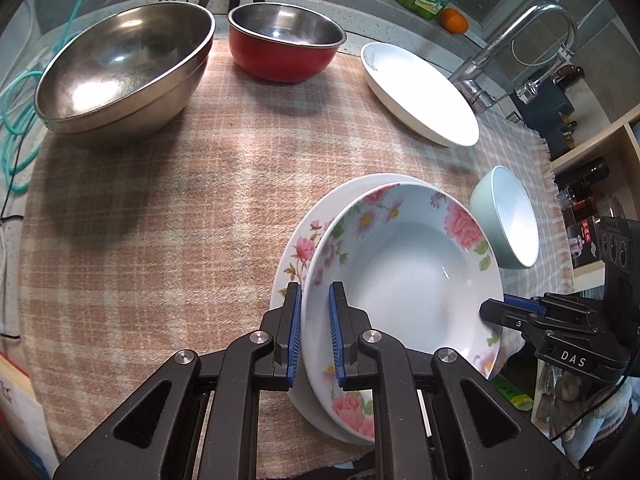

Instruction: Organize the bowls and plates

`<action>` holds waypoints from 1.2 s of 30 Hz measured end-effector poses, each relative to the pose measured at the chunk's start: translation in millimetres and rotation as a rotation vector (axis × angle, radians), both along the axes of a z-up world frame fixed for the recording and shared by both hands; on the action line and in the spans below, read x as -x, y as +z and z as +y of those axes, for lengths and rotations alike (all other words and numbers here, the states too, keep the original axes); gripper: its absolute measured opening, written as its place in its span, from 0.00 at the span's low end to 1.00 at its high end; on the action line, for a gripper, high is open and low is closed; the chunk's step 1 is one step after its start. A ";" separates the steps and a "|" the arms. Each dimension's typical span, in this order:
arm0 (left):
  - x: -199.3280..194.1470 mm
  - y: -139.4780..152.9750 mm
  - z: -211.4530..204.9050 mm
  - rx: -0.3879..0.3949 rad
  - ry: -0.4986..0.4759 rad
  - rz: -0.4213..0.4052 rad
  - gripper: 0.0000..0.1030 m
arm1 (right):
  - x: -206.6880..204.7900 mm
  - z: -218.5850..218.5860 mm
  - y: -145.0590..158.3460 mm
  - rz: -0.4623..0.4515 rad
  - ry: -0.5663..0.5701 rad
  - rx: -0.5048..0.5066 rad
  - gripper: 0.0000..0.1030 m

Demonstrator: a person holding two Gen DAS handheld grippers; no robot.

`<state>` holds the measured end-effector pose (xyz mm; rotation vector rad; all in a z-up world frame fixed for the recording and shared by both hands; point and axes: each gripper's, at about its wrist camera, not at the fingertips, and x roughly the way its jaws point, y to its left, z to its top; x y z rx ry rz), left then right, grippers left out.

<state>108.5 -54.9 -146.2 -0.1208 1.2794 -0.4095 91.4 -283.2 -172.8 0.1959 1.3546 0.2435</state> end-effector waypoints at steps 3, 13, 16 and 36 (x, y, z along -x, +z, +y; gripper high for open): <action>-0.6 0.8 -0.9 -0.009 0.000 -0.006 0.11 | -0.1 4.1 1.2 -0.013 0.014 0.028 0.28; -1.5 1.4 -0.8 -0.012 0.005 -0.008 0.11 | -0.6 5.9 0.0 -0.018 0.032 0.053 0.28; -2.0 2.3 0.5 -0.007 0.010 -0.006 0.11 | -0.7 5.3 0.4 -0.018 0.033 0.056 0.29; -11.6 31.7 -2.7 0.058 0.031 -0.060 0.23 | 10.9 -18.9 56.5 -0.152 0.061 -0.054 0.50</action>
